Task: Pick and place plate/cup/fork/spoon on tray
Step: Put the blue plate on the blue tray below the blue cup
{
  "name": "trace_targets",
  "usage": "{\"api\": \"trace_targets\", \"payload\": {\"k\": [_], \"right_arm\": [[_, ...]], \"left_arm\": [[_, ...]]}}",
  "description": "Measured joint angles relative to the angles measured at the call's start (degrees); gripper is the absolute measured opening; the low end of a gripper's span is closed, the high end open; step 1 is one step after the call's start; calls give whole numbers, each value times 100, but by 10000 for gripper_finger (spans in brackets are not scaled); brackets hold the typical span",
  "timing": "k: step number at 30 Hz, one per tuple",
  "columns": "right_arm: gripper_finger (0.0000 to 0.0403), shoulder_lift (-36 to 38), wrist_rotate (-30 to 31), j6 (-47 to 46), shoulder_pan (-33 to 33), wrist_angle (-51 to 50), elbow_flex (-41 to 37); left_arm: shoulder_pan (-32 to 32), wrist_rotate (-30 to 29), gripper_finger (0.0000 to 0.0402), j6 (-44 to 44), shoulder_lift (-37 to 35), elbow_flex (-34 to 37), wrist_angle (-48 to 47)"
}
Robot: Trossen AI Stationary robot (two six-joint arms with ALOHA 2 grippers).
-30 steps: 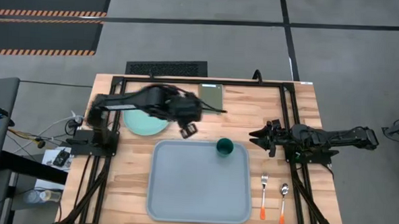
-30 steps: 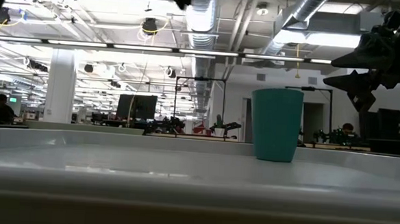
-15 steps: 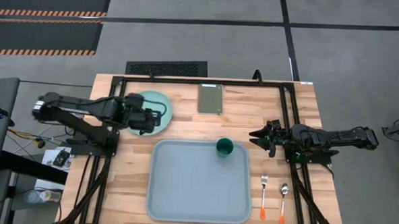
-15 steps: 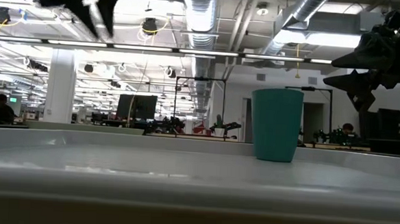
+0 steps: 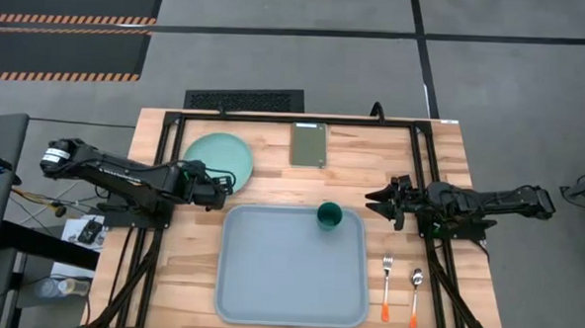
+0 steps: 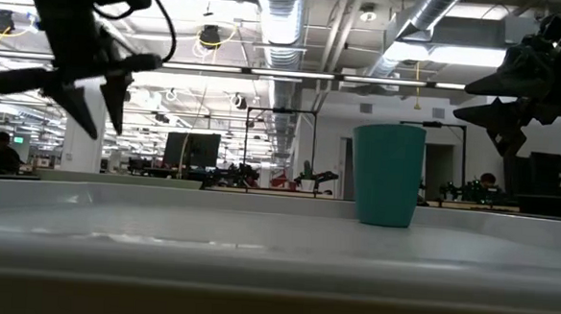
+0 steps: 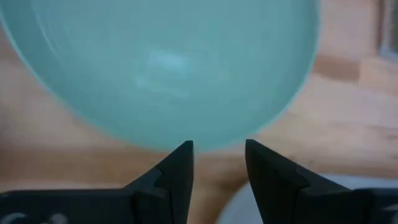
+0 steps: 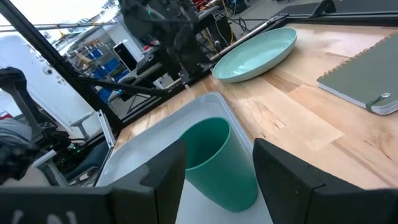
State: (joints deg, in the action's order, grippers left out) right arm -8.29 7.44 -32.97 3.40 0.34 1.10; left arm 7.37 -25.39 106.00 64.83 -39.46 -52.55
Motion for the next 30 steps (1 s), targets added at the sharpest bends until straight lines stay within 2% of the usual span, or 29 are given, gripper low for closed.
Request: {"api": "trace_targets", "payload": {"k": [4, 10, 13, 17, 22, 26, 30], "right_arm": [[214, 0, -2, 26, 0, -2, 0], [214, 0, 0, 46, 0, -4, 0], [214, 0, -2, 52, 0, -4, 0], [214, 0, -1, 122, 0, -4, 0], [214, 0, -2, 193, 0, -7, 0], [214, 0, -2, 197, 0, -7, 0], [214, 0, 0, 199, 0, -7, 0]], "left_arm": [[314, 221, 131, 842, 11, 307, 404], [733, -206, 131, 2155, 12, 466, 416], [742, -234, 131, 2396, 12, 522, 386], [730, -488, 131, 1217, 12, 522, 500], [711, -430, 131, 273, -6, 517, 573], [709, -537, 131, -934, -6, 517, 639], [598, -749, 131, -1189, -6, 517, 1053]]}}
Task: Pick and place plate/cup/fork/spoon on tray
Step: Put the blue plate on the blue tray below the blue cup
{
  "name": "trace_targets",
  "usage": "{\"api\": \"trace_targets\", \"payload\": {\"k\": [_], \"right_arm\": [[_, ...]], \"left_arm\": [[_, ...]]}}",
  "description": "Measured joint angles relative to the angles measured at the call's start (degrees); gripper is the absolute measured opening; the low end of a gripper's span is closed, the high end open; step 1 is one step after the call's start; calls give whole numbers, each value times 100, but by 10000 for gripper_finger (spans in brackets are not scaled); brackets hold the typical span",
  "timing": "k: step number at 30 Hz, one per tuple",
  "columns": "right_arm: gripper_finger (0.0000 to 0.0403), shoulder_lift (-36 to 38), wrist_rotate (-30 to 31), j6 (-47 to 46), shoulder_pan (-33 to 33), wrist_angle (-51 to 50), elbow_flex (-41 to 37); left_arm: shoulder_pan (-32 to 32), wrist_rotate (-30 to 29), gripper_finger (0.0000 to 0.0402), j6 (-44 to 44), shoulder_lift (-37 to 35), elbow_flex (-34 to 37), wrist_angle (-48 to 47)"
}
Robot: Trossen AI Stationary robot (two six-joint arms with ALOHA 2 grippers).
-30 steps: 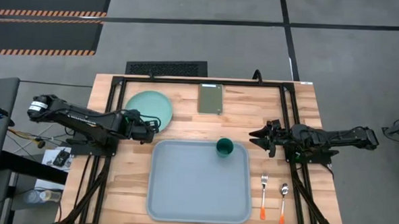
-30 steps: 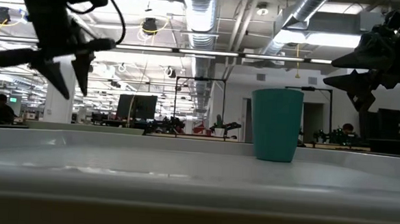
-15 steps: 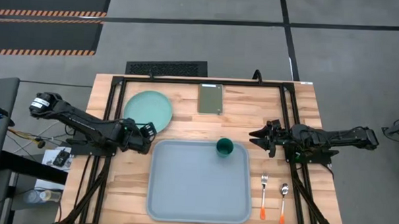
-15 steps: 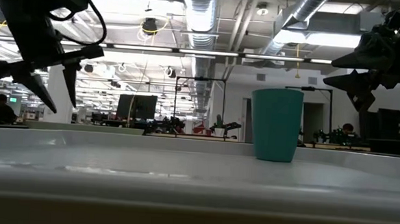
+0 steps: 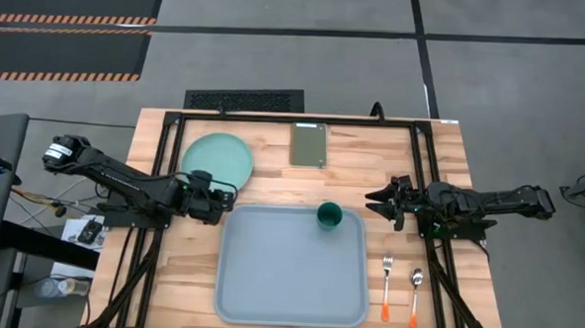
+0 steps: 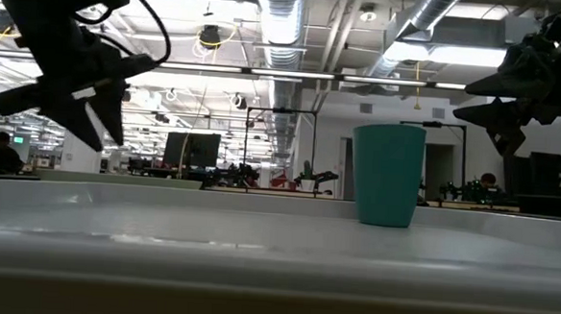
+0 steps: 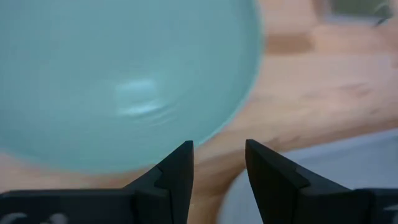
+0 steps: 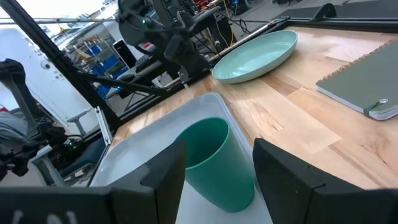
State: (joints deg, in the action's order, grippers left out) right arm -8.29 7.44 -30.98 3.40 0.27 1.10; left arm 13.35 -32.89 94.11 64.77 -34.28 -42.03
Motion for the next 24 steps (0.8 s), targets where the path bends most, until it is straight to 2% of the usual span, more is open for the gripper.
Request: {"api": "trace_targets", "payload": {"k": [3, 7, 12, 17, 24], "right_arm": [[214, 0, 0, -2, -7, 0, 0], [214, 0, 0, -2, -7, 0, 0], [214, 0, 2, -4, -7, 0, 0], [214, 0, 4, -4, -7, 0, 0], [214, 0, 9, -4, -7, 0, 0]], "left_arm": [[-292, -141, 131, -602, 0, -16, 608], [-877, -142, 131, -1888, 0, -390, 1251], [-1973, -212, 131, -3095, -2, -1134, 743], [-3379, 271, 131, -4535, -2, -1593, 151], [-5164, 1370, 131, -6372, 96, -1672, 209]]}}
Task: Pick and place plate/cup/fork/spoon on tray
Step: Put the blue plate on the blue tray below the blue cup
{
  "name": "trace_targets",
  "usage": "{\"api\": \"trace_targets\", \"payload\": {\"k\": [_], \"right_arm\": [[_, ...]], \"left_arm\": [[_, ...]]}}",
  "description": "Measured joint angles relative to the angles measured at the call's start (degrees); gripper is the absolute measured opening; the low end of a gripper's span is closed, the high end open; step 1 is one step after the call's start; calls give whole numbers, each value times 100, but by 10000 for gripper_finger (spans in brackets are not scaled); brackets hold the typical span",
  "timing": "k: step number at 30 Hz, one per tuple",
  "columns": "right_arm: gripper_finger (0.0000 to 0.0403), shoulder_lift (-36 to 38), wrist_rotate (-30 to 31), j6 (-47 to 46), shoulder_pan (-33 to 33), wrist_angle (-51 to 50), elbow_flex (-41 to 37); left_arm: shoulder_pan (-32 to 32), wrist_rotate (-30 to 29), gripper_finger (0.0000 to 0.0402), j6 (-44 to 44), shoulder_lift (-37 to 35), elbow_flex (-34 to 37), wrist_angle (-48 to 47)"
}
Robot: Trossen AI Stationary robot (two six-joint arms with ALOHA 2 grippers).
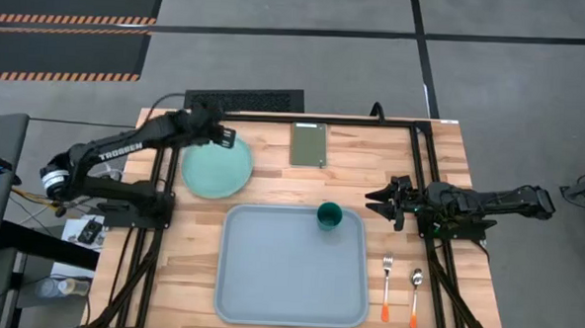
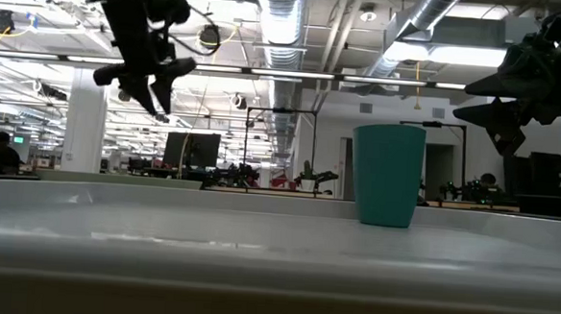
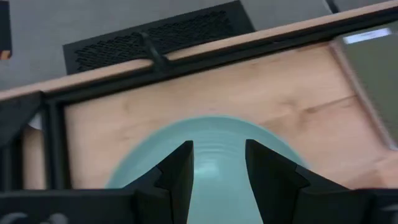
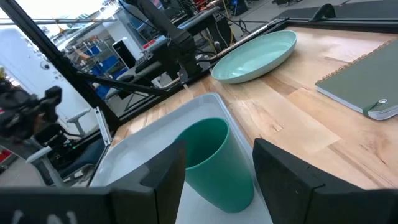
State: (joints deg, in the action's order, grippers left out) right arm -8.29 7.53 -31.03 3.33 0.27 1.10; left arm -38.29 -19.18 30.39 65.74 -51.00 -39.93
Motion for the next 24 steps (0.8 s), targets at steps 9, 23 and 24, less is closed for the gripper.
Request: {"api": "trace_targets", "payload": {"k": [9, 23, 24], "right_arm": [[214, 0, 8, 0, 0, 0, 0], [214, 0, 60, 2, 0, 0, 0], [214, 1, 61, 2, 0, 1, 0]], "left_arm": [[-1266, 902, 131, -818, 503, 0, 132], [-1398, 341, 131, -1183, 2120, -276, 322], [-1395, 342, 131, -1268, 2196, -352, 322]]}}
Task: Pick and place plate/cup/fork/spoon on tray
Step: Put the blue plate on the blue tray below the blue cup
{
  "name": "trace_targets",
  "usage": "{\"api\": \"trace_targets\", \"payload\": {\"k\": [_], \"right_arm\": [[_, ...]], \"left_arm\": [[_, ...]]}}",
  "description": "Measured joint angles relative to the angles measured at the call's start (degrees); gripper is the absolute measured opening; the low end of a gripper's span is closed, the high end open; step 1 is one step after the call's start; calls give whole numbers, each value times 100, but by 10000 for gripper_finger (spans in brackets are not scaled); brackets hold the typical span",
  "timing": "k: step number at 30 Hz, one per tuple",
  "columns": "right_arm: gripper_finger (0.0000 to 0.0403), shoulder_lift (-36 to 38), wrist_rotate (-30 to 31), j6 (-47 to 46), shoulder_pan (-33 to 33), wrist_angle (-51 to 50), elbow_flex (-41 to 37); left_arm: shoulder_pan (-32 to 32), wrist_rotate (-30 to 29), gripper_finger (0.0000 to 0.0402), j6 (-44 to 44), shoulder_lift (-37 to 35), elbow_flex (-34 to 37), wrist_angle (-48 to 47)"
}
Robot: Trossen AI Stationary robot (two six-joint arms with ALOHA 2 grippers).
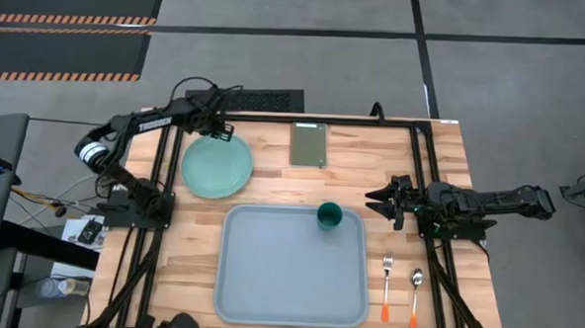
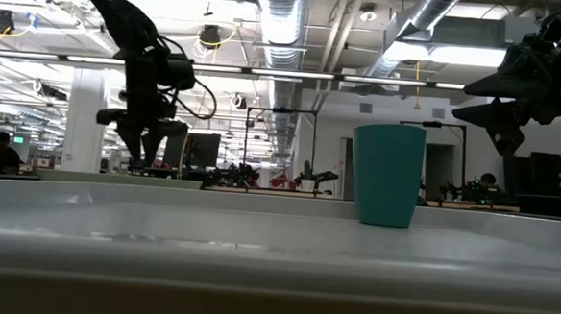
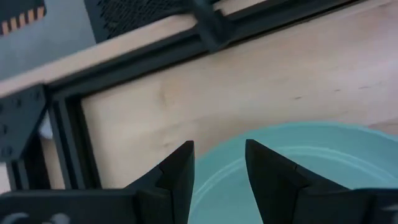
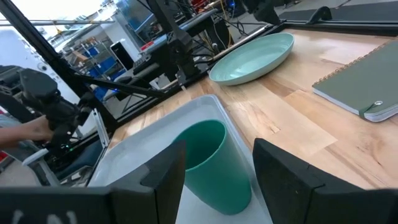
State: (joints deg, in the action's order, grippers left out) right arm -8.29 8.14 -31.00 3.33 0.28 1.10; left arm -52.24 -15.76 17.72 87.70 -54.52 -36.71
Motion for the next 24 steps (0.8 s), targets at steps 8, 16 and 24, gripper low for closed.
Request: {"api": "trace_targets", "payload": {"k": [8, 16, 24], "right_arm": [[214, 2, 5, 0, 0, 0, 0], [214, -1, 8, 0, 0, -1, 0], [214, 2, 9, 0, 0, -1, 0]], "left_arm": [[-12, -322, 131, -857, 678, -630, -393], [-71, -238, 131, -1571, 1182, -811, -660], [-114, -464, 131, -1994, 1196, -809, -870]]}}
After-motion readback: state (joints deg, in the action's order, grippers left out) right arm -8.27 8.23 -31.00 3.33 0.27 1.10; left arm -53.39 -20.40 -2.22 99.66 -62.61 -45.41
